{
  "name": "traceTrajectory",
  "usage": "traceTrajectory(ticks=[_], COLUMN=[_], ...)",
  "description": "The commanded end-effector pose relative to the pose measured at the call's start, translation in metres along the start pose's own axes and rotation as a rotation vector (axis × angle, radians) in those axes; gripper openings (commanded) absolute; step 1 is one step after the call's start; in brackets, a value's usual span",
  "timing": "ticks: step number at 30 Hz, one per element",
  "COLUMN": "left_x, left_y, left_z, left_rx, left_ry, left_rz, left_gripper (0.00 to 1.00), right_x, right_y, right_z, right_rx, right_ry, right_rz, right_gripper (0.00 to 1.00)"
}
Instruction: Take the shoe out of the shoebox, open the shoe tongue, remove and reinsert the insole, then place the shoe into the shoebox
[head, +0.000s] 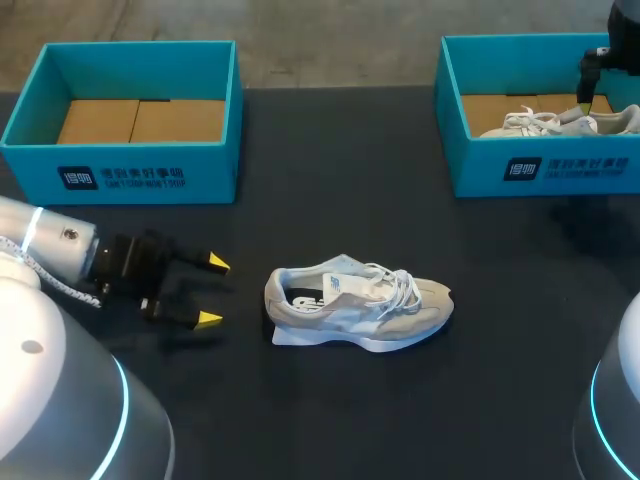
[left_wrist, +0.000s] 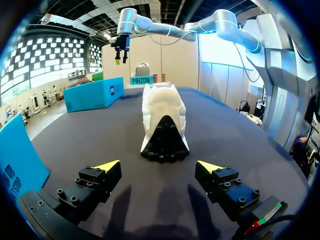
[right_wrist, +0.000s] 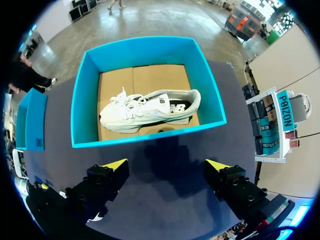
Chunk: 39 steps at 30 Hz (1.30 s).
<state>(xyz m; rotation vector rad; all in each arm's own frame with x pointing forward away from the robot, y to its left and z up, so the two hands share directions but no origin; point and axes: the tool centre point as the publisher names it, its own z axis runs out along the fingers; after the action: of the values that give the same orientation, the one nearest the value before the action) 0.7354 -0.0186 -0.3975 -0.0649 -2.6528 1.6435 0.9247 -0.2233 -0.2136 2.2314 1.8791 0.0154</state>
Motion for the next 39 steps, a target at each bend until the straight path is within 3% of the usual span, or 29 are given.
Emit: traceTrajectory(ticks=[1, 23, 39], left_x=[0.000, 0.000, 0.004], left_y=[0.000, 0.000, -0.016], left_z=[0.000, 0.000, 0.049], left_rx=[-0.001, -0.001, 0.031], left_ry=[-0.001, -0.001, 0.018], left_rz=[0.001, 0.001, -0.036], left_gripper=[1.00, 1.00, 1.00], right_x=[0.000, 0.000, 0.000], right_y=[0.000, 0.000, 0.000], right_z=[0.000, 0.000, 0.000], right_rx=[-0.001, -0.001, -0.001], right_ry=[0.000, 0.000, 0.000], right_rz=[0.002, 0.002, 0.002], right_gripper=[1.00, 1.00, 1.00])
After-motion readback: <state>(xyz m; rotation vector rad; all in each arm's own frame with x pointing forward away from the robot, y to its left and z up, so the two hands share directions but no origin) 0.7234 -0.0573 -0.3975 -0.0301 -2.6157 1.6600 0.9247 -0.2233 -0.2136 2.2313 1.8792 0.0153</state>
